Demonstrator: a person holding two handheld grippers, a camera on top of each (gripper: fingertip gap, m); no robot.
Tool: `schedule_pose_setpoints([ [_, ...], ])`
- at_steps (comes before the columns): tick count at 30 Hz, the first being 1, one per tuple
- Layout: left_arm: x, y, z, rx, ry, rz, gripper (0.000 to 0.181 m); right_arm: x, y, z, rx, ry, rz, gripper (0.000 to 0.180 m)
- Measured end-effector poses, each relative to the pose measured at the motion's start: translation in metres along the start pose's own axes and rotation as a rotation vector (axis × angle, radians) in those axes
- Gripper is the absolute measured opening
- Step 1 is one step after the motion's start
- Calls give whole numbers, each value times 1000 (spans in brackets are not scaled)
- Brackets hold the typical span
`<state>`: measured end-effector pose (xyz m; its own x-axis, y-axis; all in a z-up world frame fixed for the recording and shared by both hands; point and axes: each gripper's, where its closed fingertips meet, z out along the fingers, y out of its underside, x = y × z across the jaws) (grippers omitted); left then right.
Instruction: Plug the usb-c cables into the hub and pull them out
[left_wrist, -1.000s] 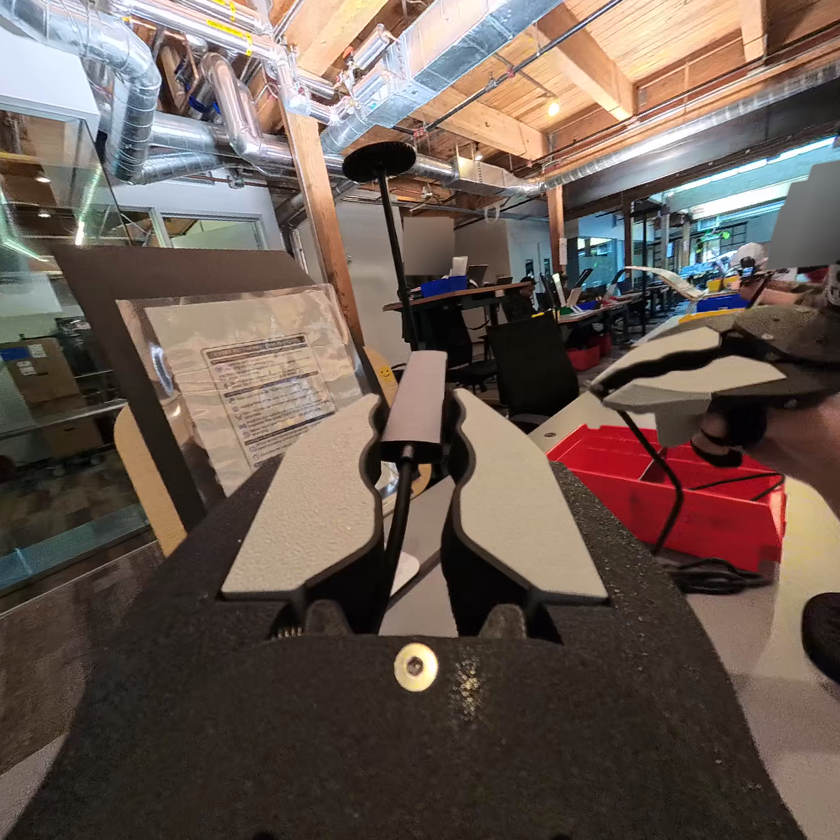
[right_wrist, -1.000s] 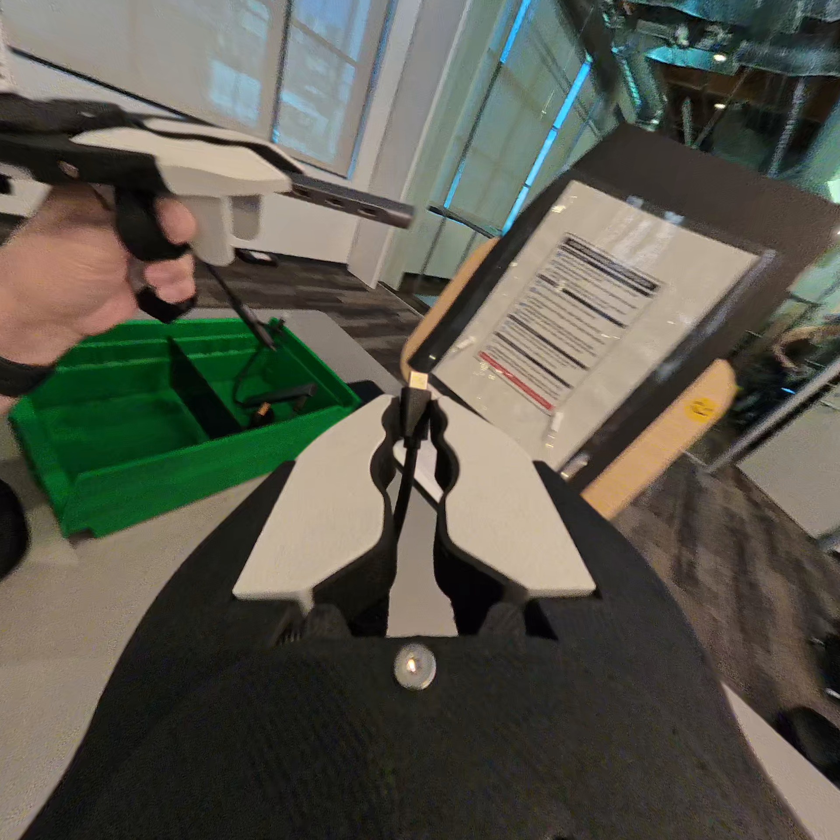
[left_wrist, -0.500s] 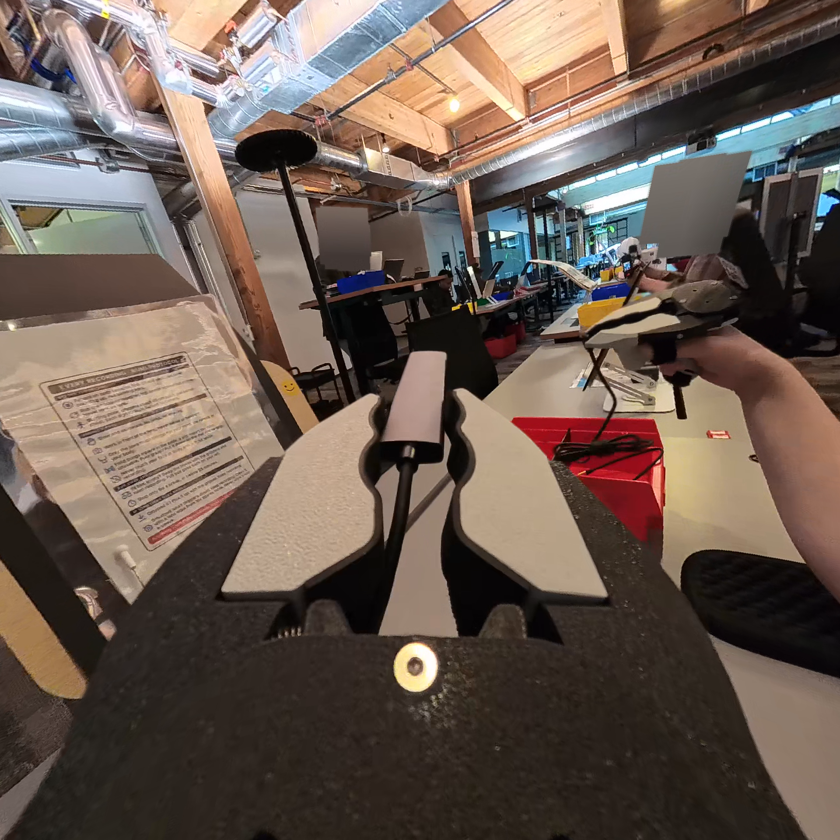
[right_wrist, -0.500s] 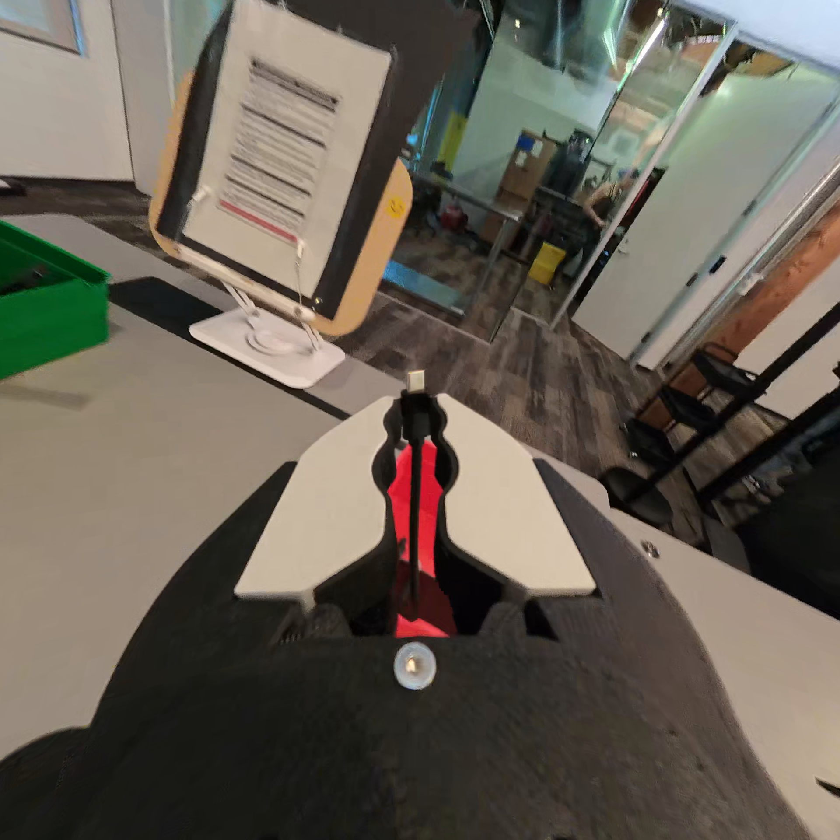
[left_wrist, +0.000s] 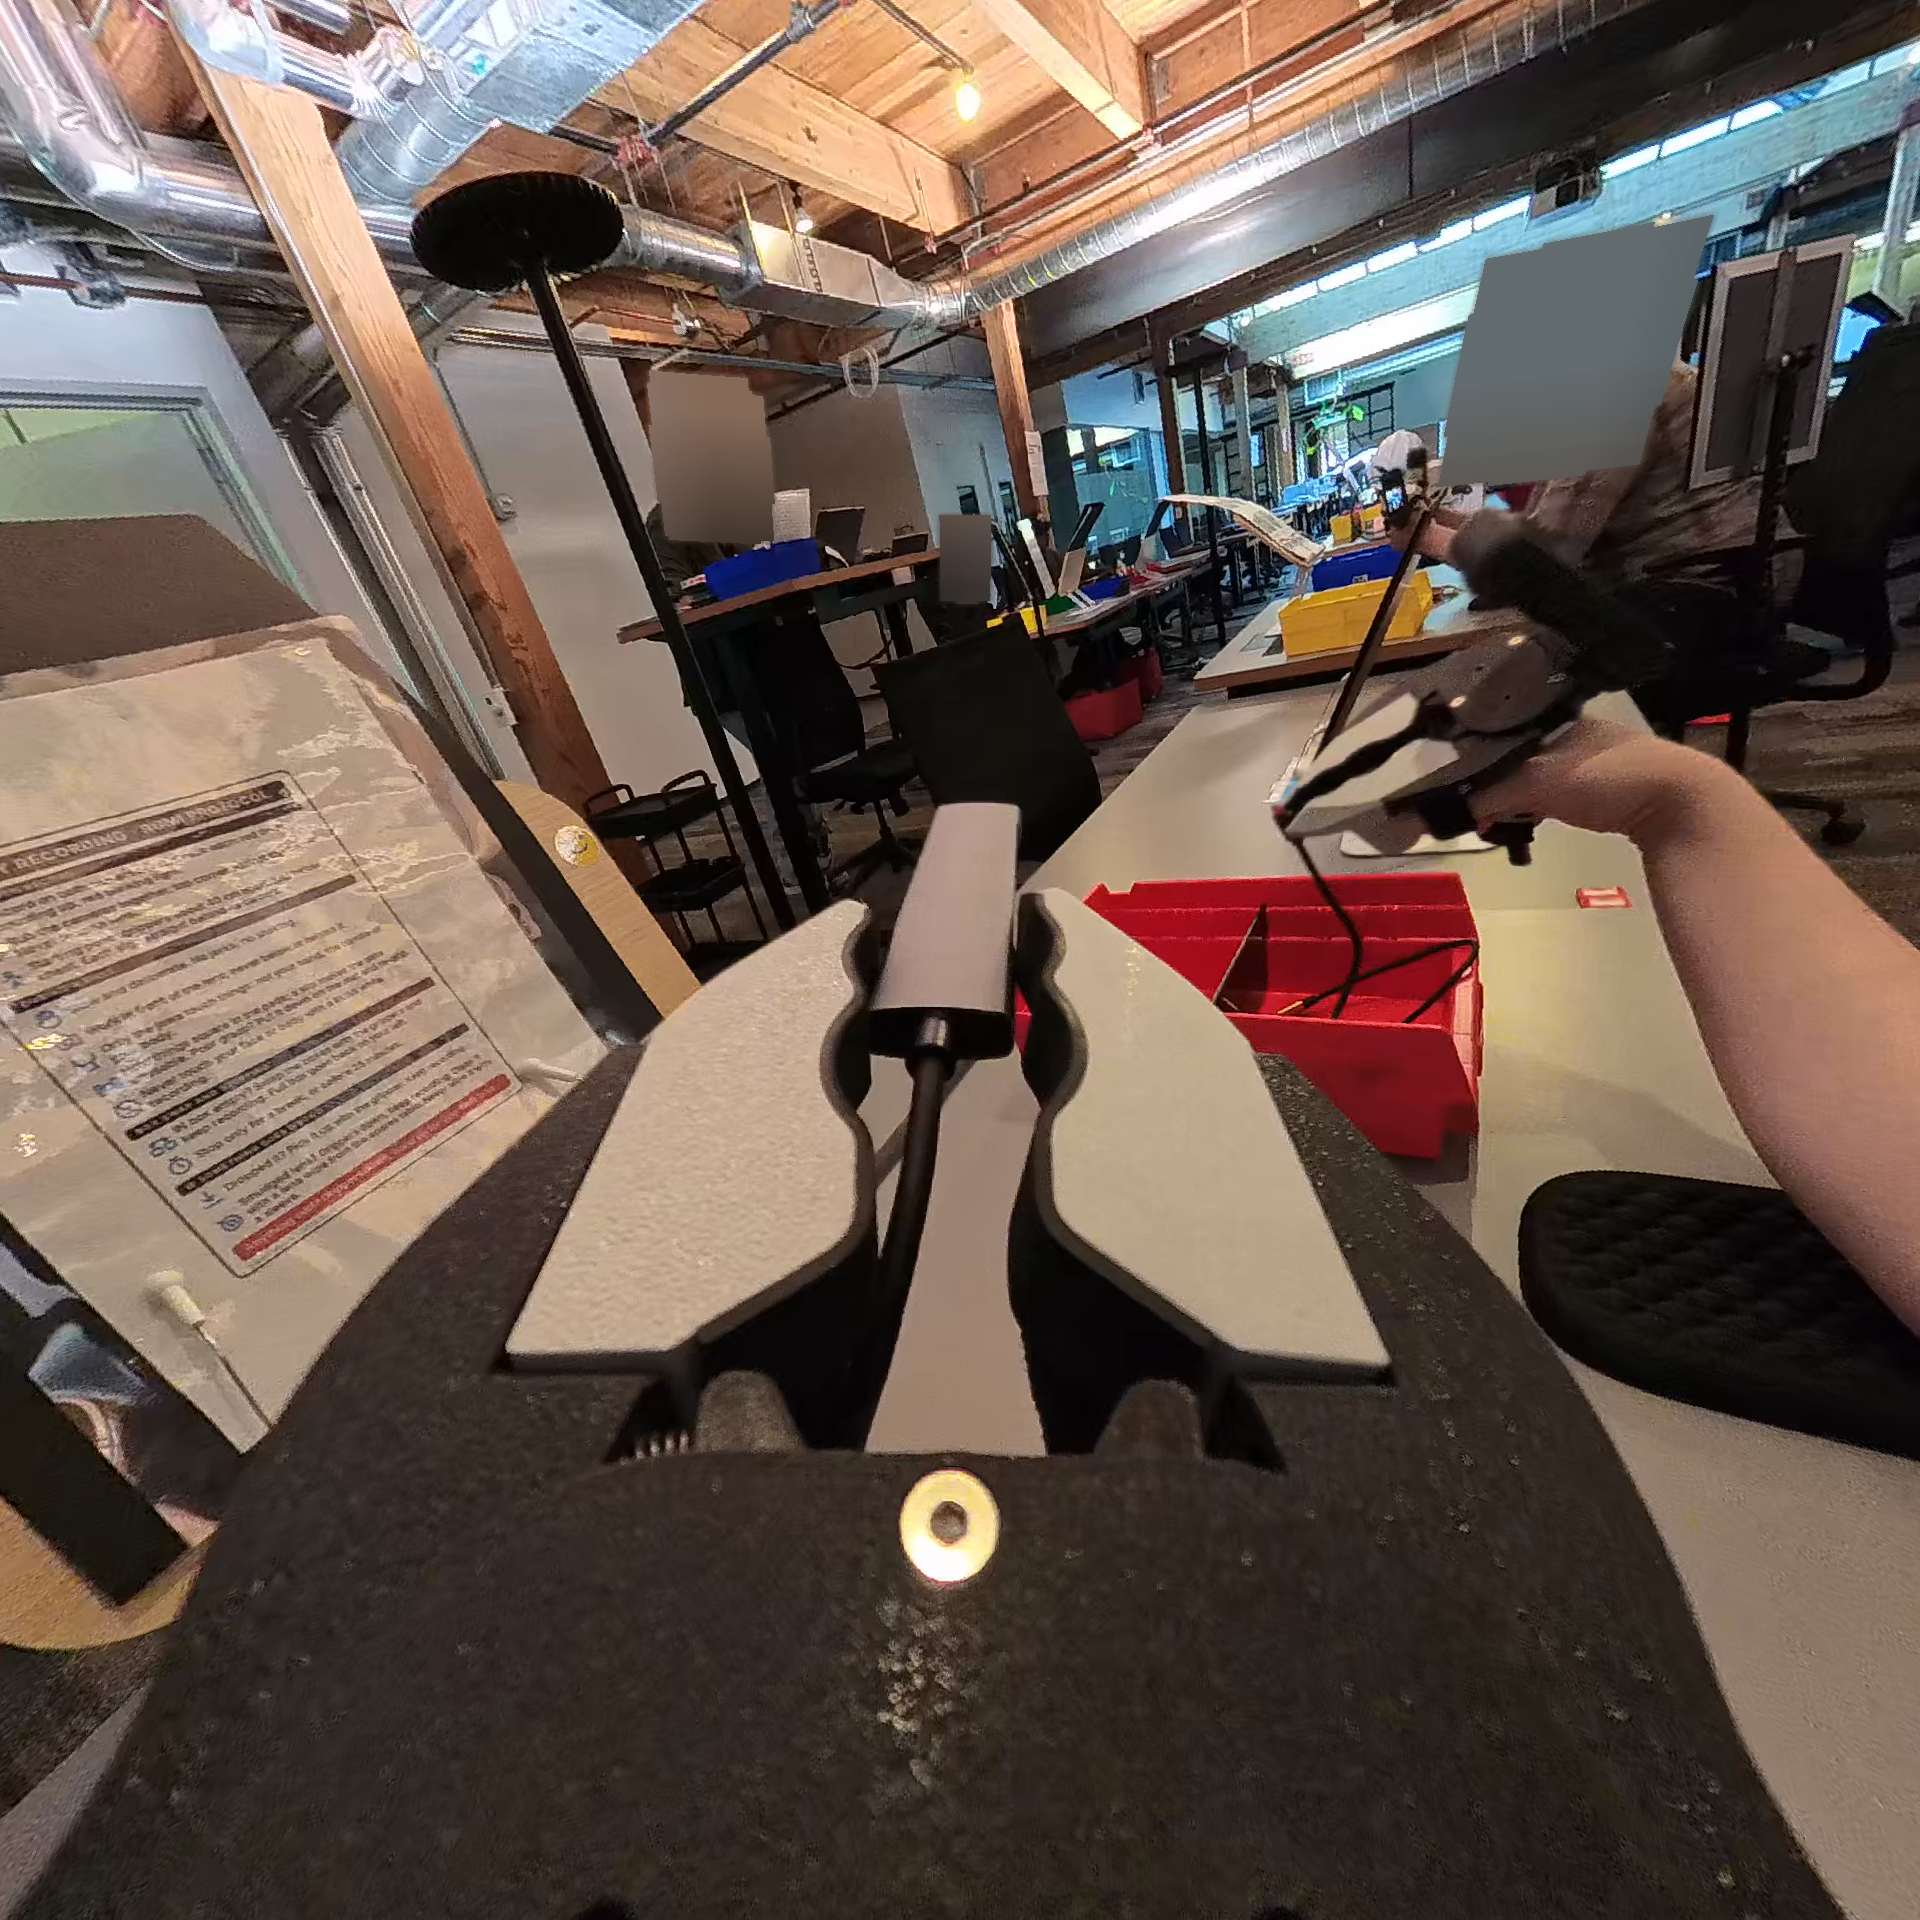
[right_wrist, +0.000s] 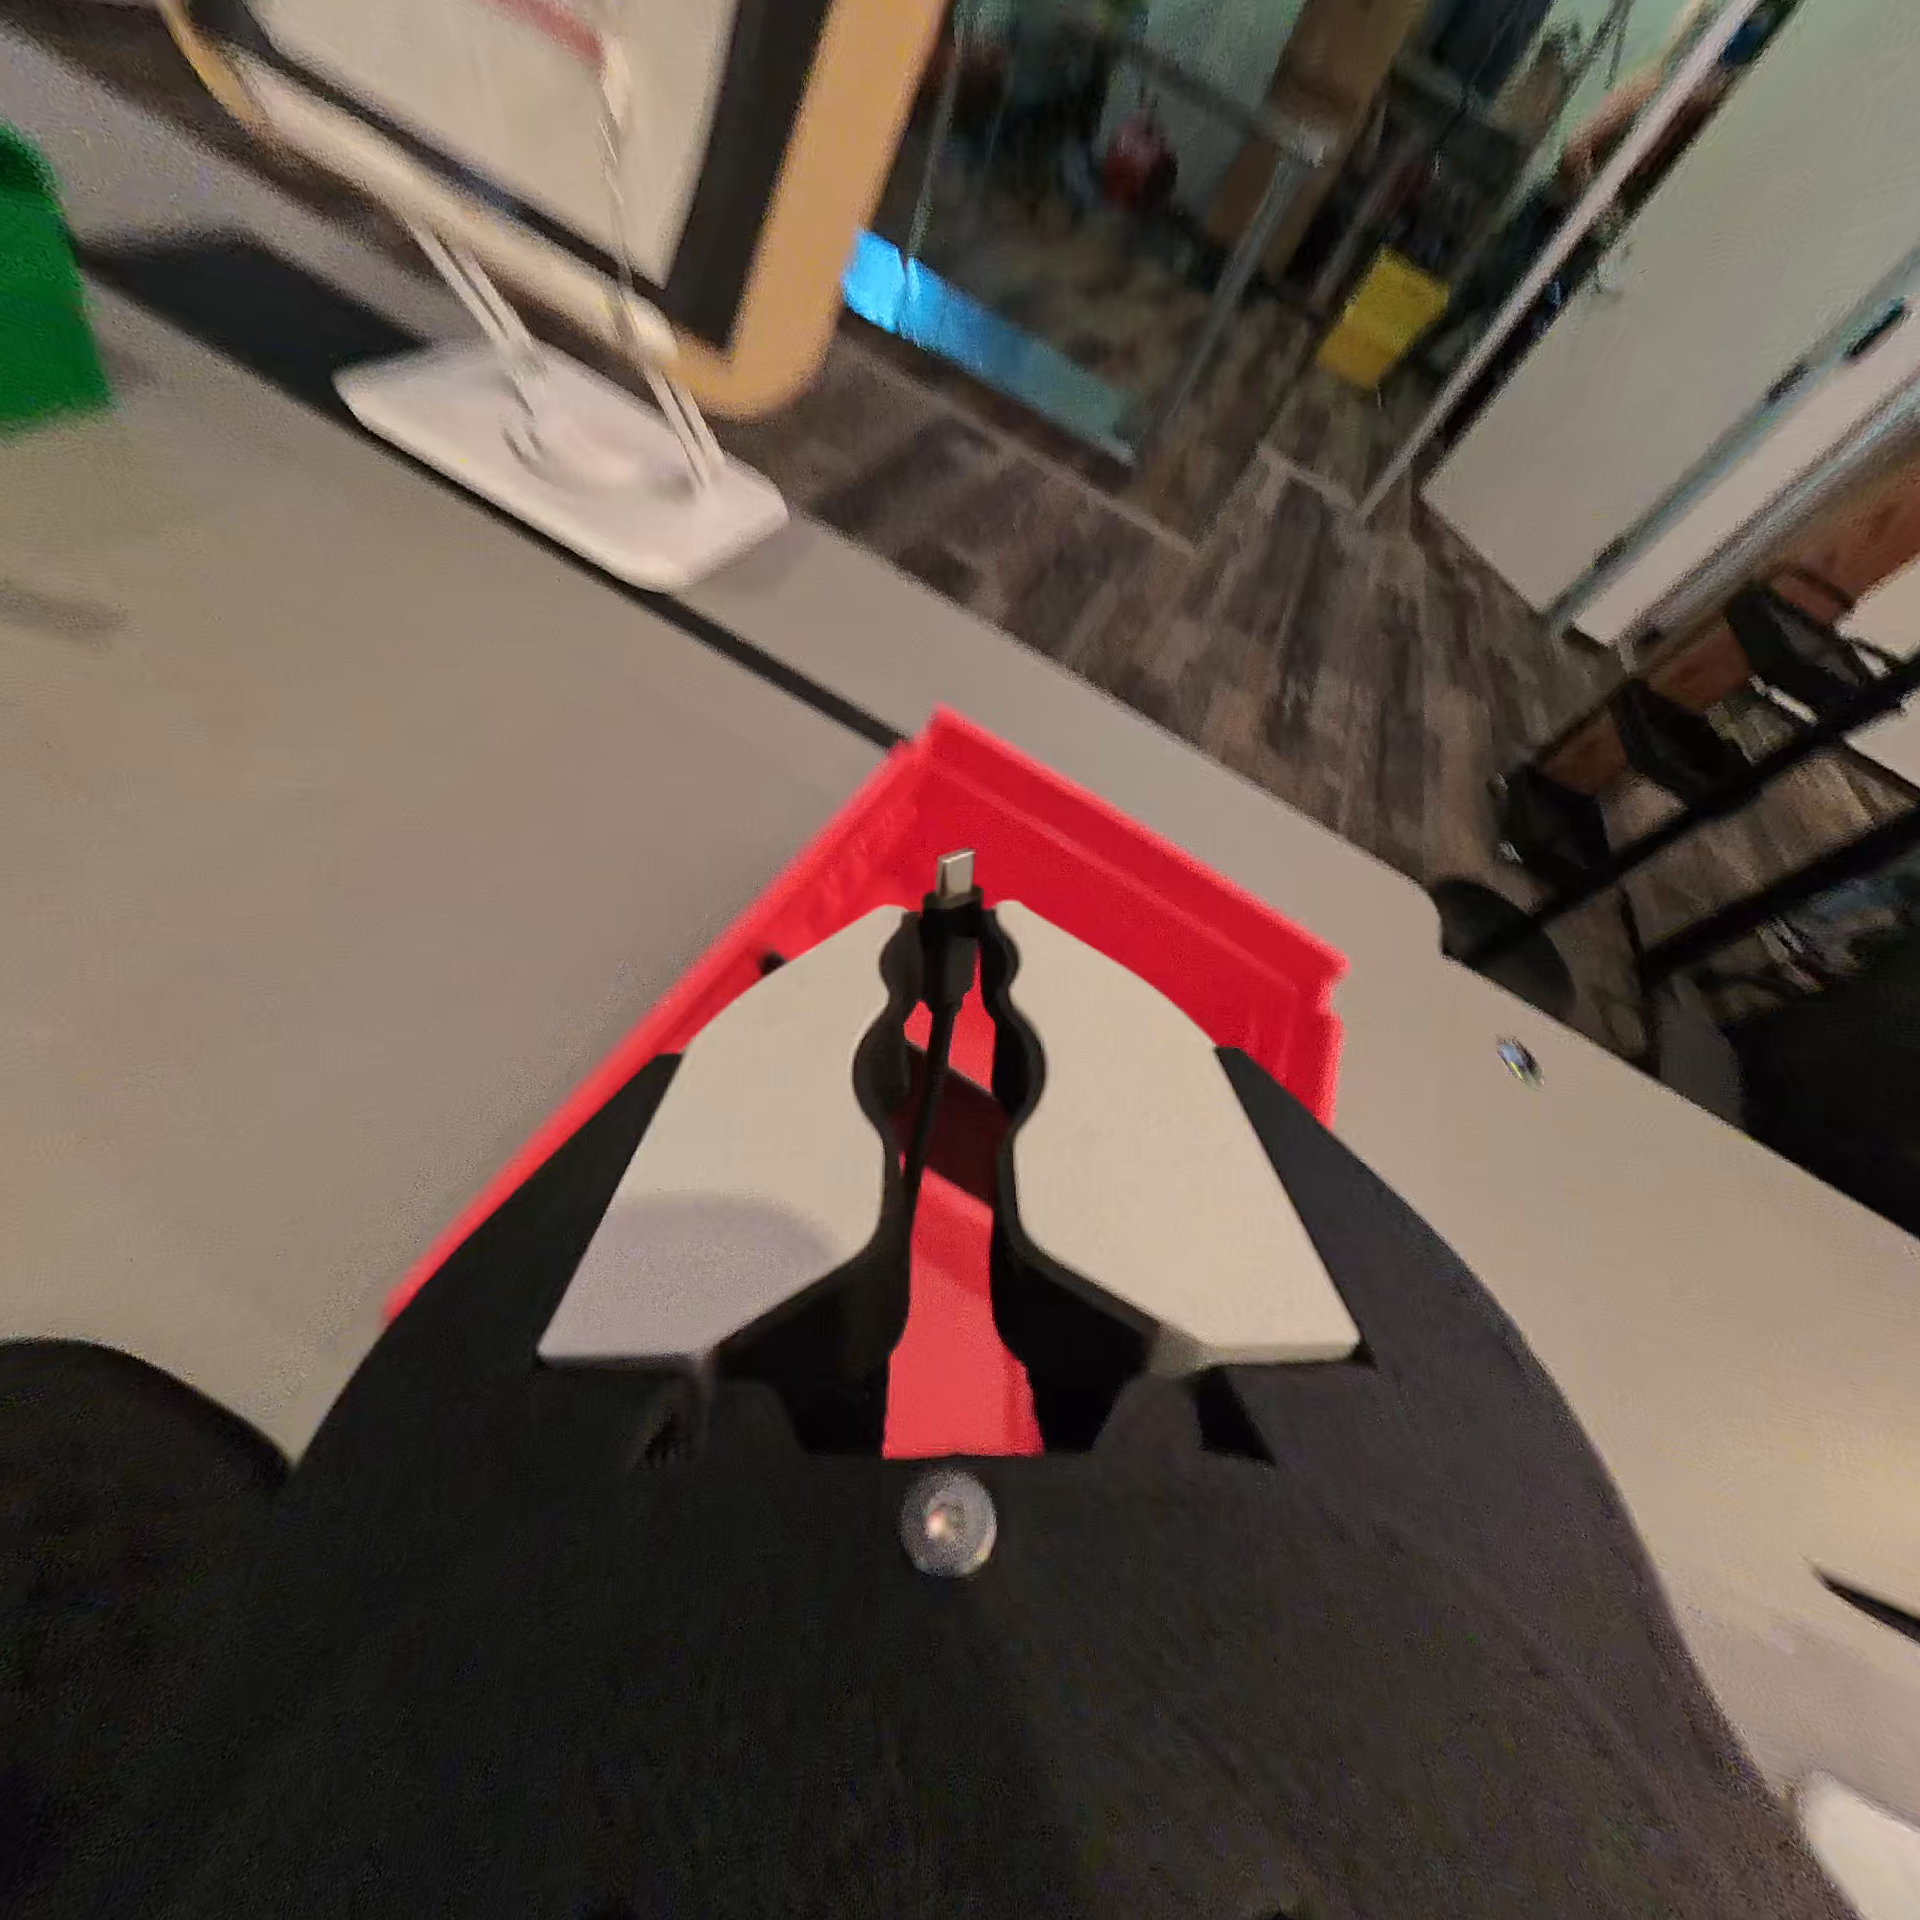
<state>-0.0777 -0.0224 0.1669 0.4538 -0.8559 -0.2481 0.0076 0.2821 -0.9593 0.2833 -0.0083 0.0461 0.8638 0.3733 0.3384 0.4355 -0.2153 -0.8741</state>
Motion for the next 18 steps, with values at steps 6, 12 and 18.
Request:
schedule_pose_setpoints([
  [6, 8, 3, 5, -26, 19, 21, 24, 17, 84, 34, -316, 47, -7, 9],
  [12, 11, 6, 7, -38, 30, 20, 24, 20, 134, 40, -481, 36, 152, 10],
  [18, 16, 7, 9, -45, 72, -24, 24, 43, 126, 4, -551, 190, 219, 31],
])
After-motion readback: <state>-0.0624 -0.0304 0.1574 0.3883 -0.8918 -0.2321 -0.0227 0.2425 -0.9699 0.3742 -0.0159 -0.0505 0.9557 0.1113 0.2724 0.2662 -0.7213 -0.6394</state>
